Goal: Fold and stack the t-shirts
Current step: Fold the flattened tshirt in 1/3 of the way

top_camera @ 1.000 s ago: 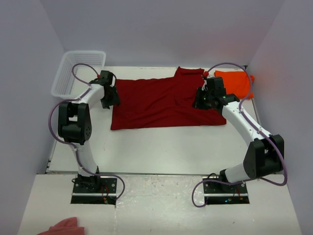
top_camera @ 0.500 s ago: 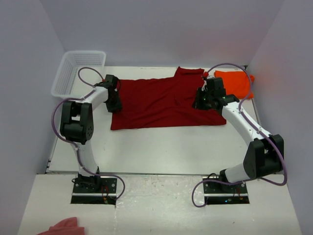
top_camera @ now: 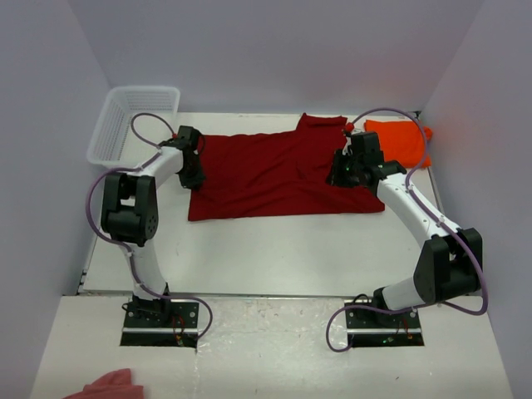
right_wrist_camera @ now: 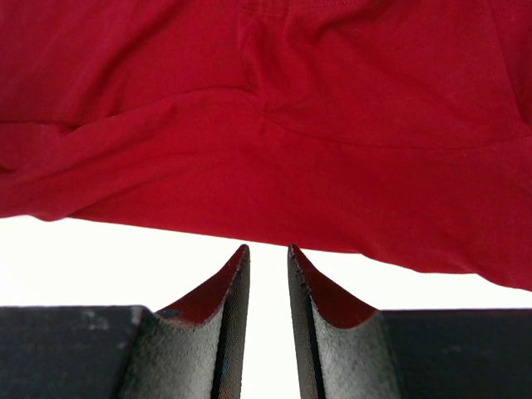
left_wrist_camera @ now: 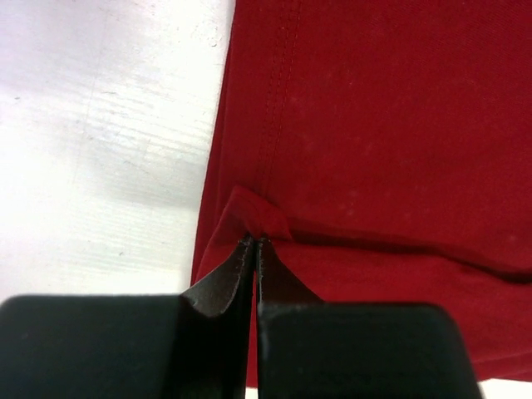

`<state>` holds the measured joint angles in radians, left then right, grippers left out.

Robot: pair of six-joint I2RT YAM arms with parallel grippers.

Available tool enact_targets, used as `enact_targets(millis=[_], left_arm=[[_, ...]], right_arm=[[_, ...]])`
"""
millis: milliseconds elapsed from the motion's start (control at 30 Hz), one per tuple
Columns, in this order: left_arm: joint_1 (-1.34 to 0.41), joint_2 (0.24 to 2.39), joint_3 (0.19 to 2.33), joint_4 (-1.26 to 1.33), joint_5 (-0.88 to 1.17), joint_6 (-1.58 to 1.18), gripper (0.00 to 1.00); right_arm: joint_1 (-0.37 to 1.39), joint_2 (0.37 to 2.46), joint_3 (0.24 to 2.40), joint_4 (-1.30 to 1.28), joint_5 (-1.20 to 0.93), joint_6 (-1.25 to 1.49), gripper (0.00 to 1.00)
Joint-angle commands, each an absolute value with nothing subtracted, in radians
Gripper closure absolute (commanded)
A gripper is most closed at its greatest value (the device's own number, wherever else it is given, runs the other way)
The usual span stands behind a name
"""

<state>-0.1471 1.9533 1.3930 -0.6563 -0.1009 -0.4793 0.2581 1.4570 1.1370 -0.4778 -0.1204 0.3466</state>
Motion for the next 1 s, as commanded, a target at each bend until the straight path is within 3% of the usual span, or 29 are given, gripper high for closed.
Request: enact_targets(millis=[0, 300, 767, 800, 833, 867, 933, 967], left_arm=[[-0.150, 1.858, 1.414, -0.660, -0.138, -0.489, 1.00], [-0.149, 1.792, 1.427, -0.664, -0.133, -0.486, 1.00], [-0.135, 2.031, 1.584, -0.712, -0.170, -0.497, 1.00], [-0.133, 2.034, 1.586, -0.719, -0.185, -0.499, 0.97], [-0.130, 2.033, 1.586, -0.730, -0.190, -0.502, 0.73], [-0.130, 2.023, 1.571, -0.733, -0.193, -0.502, 0.63], [-0.132, 1.967, 1.548, -0.735, -0.206, -0.518, 0.46], [-0.133, 1.938, 1.513, -0.732, -0.210, -0.528, 0.43]], right_arm=[[0.262, 1.443, 1.140, -0.453, -0.121, 0.347, 0.74], [0.262, 1.453, 1.144, -0.459, -0.117, 0.348, 0.74], [0.262, 1.427, 1.144, -0.482, -0.081, 0.351, 0.74], [0.262, 1.427, 1.146, -0.485, -0.069, 0.354, 0.74], [0.262, 1.430, 1.149, -0.491, -0.055, 0.356, 0.73], [0.262, 1.431, 1.154, -0.497, -0.026, 0.362, 0.71], [0.261, 1.437, 1.160, -0.521, 0.018, 0.379, 0.60], [0.259, 1.443, 1.164, -0.528, 0.079, 0.388, 0.46]])
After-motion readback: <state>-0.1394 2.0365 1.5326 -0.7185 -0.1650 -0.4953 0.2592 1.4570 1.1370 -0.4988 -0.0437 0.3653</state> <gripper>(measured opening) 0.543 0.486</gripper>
